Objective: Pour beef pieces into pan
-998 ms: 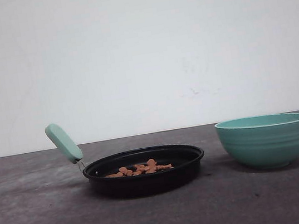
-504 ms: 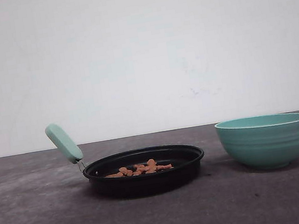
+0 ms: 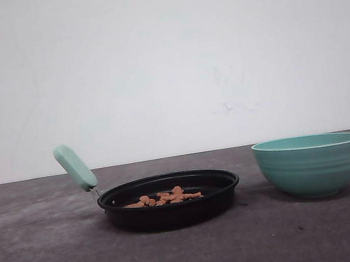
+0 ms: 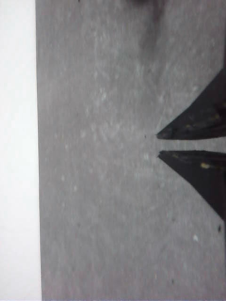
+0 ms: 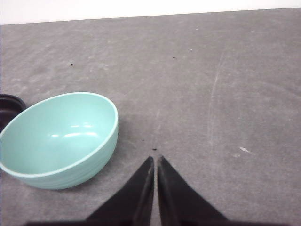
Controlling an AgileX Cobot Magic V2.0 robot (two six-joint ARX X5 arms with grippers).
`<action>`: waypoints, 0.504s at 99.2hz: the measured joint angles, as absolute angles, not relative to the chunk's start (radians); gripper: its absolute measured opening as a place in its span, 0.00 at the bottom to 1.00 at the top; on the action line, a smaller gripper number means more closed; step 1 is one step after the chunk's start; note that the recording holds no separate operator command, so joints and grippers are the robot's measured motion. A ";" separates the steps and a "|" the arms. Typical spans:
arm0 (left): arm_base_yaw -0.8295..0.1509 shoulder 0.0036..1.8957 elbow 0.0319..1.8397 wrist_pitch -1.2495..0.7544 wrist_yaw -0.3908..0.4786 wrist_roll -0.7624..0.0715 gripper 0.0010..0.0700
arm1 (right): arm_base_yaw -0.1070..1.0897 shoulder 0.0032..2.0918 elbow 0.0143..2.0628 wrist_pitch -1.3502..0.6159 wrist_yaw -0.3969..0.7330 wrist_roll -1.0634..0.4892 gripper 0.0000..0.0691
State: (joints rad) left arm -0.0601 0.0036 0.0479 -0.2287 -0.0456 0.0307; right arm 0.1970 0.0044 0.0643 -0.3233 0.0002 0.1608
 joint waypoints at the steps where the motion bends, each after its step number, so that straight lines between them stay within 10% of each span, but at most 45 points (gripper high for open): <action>1: -0.059 0.004 0.048 -0.229 -0.047 0.033 0.01 | 0.197 0.004 0.064 -0.323 0.000 0.161 0.02; 50: -0.054 0.004 0.048 -0.229 -0.047 0.041 0.01 | 0.197 0.004 0.064 -0.323 0.000 0.161 0.02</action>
State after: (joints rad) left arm -0.0544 0.0036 0.0483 -0.2291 -0.0471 0.0410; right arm 0.1970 0.0044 0.0643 -0.3229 0.0002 0.1608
